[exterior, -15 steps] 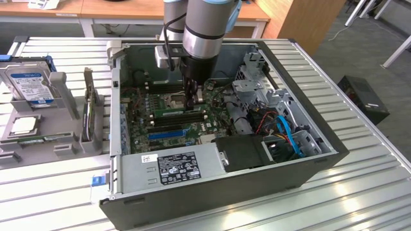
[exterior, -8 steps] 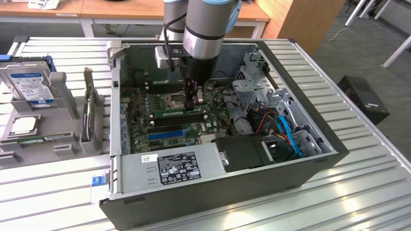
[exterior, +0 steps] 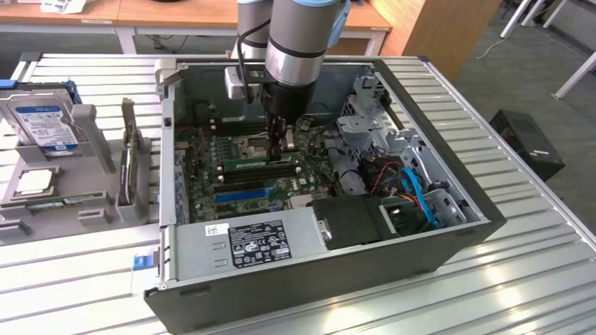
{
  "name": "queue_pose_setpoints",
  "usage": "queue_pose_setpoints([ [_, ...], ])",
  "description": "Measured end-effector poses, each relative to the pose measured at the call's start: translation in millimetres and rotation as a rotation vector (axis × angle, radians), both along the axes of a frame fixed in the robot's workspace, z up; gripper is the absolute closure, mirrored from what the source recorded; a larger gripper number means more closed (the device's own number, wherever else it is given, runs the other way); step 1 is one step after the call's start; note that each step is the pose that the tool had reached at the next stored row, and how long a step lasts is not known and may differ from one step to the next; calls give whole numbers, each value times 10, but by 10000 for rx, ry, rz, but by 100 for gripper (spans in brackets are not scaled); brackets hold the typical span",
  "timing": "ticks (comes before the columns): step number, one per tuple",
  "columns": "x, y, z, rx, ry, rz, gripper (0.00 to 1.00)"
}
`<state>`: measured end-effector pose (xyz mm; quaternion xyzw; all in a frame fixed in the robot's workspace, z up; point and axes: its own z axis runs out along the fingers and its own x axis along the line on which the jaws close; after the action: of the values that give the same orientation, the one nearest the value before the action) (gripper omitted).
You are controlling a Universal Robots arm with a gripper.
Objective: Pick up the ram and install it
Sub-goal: 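Insert the ram into the slot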
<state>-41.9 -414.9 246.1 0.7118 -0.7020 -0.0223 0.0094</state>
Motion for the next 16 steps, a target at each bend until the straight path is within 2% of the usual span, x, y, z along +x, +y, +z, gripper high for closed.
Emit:
queue_pose_setpoints([
  [10, 0, 0, -3, 0, 0, -167, 88],
  [16, -2, 0, -56, 5, -37, -166, 88],
])
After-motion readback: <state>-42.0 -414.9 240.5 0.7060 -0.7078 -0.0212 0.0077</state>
